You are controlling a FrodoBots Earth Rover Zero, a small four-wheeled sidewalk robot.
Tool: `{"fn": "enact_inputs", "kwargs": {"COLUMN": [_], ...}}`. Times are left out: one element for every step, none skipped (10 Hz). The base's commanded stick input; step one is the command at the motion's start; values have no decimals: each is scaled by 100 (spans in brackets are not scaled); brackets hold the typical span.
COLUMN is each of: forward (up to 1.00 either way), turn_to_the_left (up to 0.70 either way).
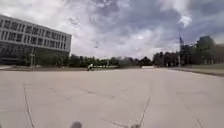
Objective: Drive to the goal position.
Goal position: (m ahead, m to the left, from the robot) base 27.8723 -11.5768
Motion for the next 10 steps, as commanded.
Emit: {"fn": "enact_inputs", "kwargs": {"forward": [70, 70, 70, 70, 70, 70, 70, 70, 70, 70], "turn_to_the_left": [0, 0, 0, 0, 0, 0, 0, 0, 0, 0]}}
